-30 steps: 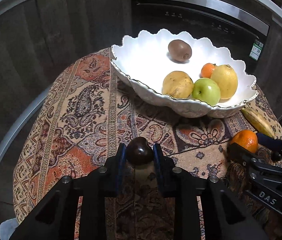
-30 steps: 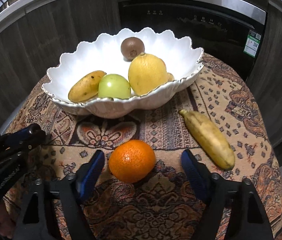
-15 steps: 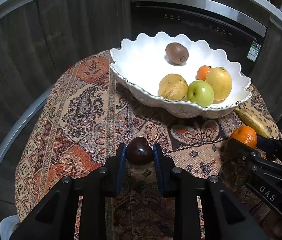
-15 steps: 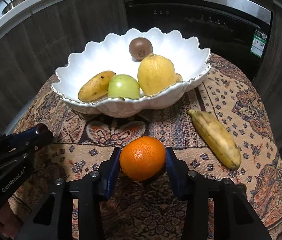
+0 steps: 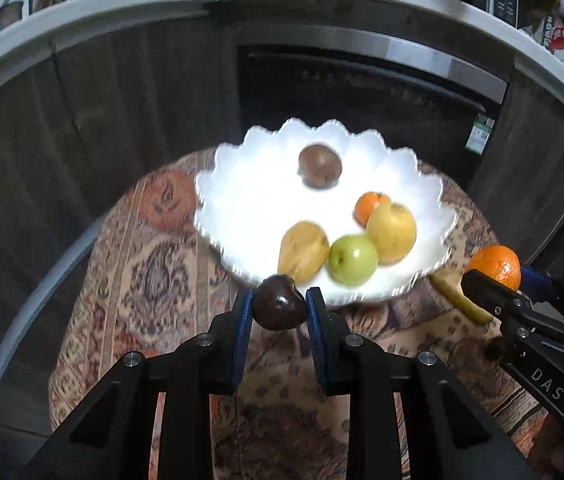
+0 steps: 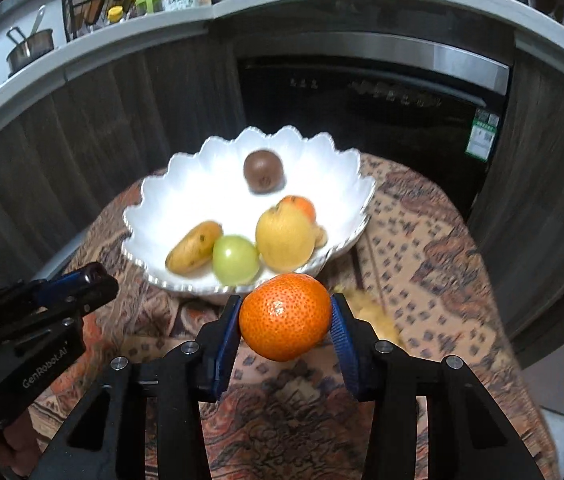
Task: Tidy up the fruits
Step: 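Carry the plum with the left tool while the right tool carries the orange over the bowl, then open both tools to drop the plum and orange into the bowl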
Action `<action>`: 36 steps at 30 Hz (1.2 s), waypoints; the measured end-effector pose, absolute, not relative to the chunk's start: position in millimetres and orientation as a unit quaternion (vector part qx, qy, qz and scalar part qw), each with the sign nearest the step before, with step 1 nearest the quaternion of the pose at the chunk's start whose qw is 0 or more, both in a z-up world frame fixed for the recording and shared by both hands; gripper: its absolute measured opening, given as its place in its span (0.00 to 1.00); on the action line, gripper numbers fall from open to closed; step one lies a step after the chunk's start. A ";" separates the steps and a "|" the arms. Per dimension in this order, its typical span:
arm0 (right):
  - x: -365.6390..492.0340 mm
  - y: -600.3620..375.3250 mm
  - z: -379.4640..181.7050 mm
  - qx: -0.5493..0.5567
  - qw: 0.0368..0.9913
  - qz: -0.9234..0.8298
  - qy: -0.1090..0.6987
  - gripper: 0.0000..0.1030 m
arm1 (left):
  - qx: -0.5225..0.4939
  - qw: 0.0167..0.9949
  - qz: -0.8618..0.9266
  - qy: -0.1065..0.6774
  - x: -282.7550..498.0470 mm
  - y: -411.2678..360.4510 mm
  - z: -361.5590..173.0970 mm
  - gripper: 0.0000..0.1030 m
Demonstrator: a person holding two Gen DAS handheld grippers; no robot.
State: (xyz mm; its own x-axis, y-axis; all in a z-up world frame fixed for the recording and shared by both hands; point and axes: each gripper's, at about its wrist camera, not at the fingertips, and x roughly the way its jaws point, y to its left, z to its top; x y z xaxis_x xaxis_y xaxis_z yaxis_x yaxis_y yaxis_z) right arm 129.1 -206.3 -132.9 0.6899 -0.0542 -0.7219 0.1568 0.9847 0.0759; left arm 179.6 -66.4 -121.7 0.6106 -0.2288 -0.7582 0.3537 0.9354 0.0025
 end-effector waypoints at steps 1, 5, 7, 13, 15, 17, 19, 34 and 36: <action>131.4 -208.6 -130.4 0.067 0.917 -0.059 0.388 0.43 | 0.077 0.895 -0.165 0.407 183.1 -69.0 -118.4 0.26; 146.0 -215.7 -121.6 0.067 0.919 -0.066 0.382 0.43 | 0.076 0.897 -0.166 0.402 198.0 -75.3 -109.2 0.26; 153.3 -217.8 -117.0 0.063 0.922 -0.069 0.377 0.43 | 0.074 0.899 -0.165 0.400 205.1 -77.0 -107.0 0.26; 181.9 -223.3 -110.1 0.055 0.925 -0.072 0.370 0.43 | 0.075 0.898 -0.161 0.402 232.1 -83.8 -108.2 0.26; 191.8 -226.1 -110.7 0.054 0.924 -0.074 0.371 0.43 | 0.078 0.898 -0.158 0.403 242.4 -86.5 -110.4 0.26; 202.4 -228.3 -112.3 0.053 0.923 -0.077 0.373 0.43 | 0.080 0.898 -0.155 0.405 251.7 -88.5 -113.2 0.26; 211.9 -230.7 -114.7 0.053 0.922 -0.078 0.376 0.43 | 0.082 0.897 -0.153 0.407 260.9 -90.9 -116.1 0.26; 257.7 -246.4 -134.2 0.061 0.908 -0.077 0.408 0.44 | 0.085 0.886 -0.139 0.435 303.4 -103.5 -137.0 0.34; 258.7 -246.7 -134.1 0.057 0.908 -0.080 0.408 0.45 | 0.086 0.886 -0.136 0.435 303.3 -103.5 -137.3 0.42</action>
